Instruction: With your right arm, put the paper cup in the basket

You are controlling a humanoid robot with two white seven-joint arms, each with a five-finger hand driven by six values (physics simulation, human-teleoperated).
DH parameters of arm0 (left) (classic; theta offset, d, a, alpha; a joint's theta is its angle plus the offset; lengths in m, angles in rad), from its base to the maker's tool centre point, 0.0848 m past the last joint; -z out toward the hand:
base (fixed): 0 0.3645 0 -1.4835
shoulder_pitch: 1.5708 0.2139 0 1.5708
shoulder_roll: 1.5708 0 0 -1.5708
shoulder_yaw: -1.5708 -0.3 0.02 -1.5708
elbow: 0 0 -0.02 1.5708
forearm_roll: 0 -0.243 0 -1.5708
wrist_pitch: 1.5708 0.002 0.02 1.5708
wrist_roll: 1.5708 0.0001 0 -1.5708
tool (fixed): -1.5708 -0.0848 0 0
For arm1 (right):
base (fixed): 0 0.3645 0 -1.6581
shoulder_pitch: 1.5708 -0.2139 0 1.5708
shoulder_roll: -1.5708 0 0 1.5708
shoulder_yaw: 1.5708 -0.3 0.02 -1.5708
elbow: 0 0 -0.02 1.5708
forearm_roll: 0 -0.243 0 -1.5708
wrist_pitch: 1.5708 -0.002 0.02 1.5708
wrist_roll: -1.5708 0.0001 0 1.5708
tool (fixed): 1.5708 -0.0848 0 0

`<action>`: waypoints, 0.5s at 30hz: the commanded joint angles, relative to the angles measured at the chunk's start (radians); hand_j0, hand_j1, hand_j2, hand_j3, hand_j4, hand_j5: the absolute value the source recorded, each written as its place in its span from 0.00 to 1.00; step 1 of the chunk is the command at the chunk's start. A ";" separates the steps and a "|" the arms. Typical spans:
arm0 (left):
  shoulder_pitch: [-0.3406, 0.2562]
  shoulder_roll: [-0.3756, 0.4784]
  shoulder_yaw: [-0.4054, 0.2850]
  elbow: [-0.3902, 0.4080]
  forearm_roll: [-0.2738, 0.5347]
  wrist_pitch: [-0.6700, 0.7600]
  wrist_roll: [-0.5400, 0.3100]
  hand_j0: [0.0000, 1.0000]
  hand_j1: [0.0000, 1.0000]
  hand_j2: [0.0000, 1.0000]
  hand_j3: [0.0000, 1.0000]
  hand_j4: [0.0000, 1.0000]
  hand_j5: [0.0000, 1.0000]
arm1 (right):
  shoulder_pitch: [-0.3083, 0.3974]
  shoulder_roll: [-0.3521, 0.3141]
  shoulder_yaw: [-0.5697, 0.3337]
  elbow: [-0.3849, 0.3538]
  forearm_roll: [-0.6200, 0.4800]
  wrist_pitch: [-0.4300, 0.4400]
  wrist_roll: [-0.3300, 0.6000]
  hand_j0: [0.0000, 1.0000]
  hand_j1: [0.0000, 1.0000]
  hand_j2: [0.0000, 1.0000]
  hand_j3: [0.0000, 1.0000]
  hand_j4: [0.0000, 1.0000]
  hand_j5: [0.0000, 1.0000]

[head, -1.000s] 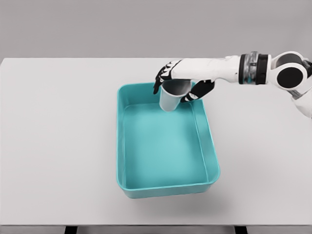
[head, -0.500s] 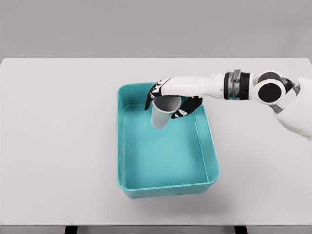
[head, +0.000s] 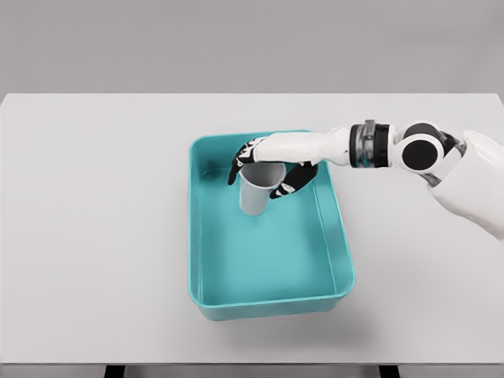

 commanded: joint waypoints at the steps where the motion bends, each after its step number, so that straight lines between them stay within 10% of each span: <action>1: 0.000 0.000 0.000 0.000 0.000 0.000 0.000 1.00 1.00 1.00 1.00 1.00 1.00 | 0.000 0.001 0.001 0.001 -0.005 0.002 0.000 0.69 0.69 0.69 0.69 0.69 0.69; 11: 0.000 0.000 0.000 0.000 0.000 0.000 0.000 1.00 1.00 1.00 1.00 1.00 1.00 | 0.000 0.001 0.020 0.001 -0.003 0.002 0.000 0.72 0.72 0.72 0.72 0.72 0.72; 15: 0.000 0.000 0.000 0.000 0.000 0.000 0.000 1.00 1.00 1.00 1.00 1.00 1.00 | 0.000 0.001 0.020 -0.005 -0.003 0.000 0.000 0.88 0.88 0.88 0.88 0.88 0.88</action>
